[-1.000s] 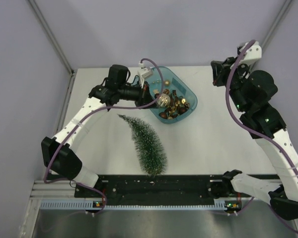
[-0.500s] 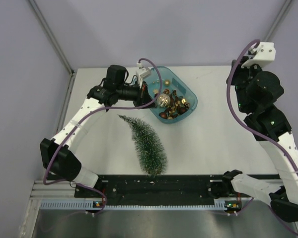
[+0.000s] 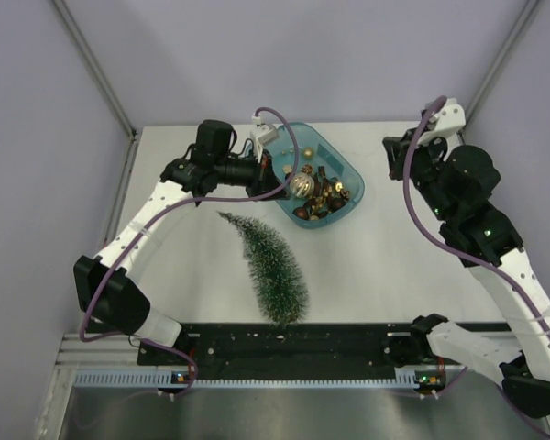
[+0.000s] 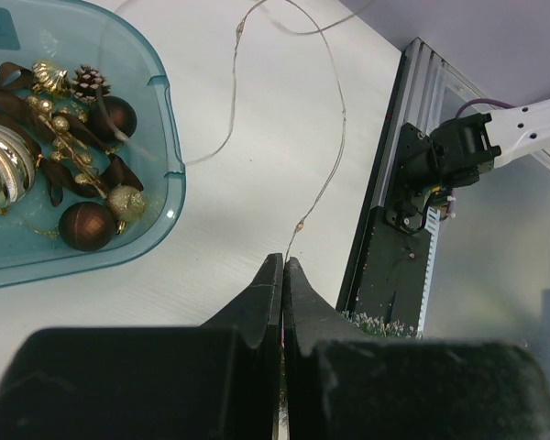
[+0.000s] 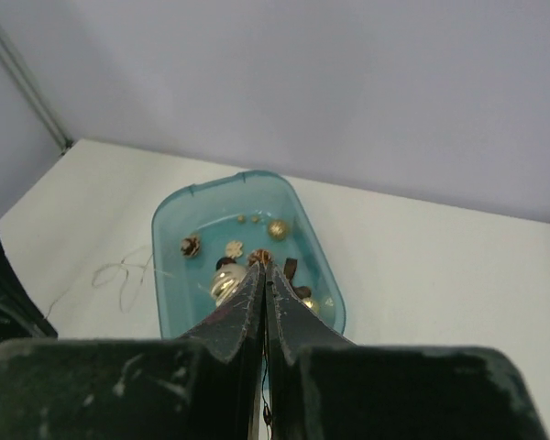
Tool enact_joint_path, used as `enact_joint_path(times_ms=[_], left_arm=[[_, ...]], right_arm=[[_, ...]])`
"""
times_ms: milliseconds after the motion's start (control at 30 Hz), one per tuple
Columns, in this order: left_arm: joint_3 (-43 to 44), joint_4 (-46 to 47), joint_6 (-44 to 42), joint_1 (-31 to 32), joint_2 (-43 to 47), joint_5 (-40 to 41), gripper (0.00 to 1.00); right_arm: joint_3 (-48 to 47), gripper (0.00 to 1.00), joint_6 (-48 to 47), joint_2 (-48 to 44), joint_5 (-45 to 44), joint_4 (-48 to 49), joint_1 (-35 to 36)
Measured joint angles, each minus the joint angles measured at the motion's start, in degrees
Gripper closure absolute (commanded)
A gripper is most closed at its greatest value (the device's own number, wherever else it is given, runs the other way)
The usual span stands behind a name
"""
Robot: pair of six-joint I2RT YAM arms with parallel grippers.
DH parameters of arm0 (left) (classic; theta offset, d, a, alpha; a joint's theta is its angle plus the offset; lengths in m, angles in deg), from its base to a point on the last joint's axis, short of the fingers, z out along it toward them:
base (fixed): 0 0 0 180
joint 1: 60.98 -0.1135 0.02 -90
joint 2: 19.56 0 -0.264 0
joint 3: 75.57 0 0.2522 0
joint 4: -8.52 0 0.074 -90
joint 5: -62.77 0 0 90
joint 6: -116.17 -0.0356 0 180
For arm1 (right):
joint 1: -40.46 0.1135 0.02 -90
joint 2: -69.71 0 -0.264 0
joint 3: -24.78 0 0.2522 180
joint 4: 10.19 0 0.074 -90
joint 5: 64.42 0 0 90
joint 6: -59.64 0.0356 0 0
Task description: Decorate the small christmas tree
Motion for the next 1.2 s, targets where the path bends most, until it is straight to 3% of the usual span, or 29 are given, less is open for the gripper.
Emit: enact_joint_path(times_ms=[133,300,467,700,1200], left_arm=[[0.0,0.0,0.0,0.0,0.0,0.0,1.00],[0.0,0.1,0.3,0.0,0.0,0.0,1.00],[0.0,0.4,0.8,0.0,0.0,0.0,1.00],[0.0,0.7,1.3,0.0,0.0,0.0,1.00],[0.0,0.7,1.3,0.0,0.0,-0.1,1.00]], right_arm=[[3.9,1.00,1.1,-0.4,6.3,-1.7,0.0],[6.8,1.00,1.9,-0.3,7.3,-5.6,0.0],[7.3,1.00,2.8,2.9,-5.1,-7.3,0.0],[6.8,1.00,3.3,14.5,-26.4,-9.6,-0.3],[5.7,1.00,7.1,17.7,-38.3,-6.2,-12.3]])
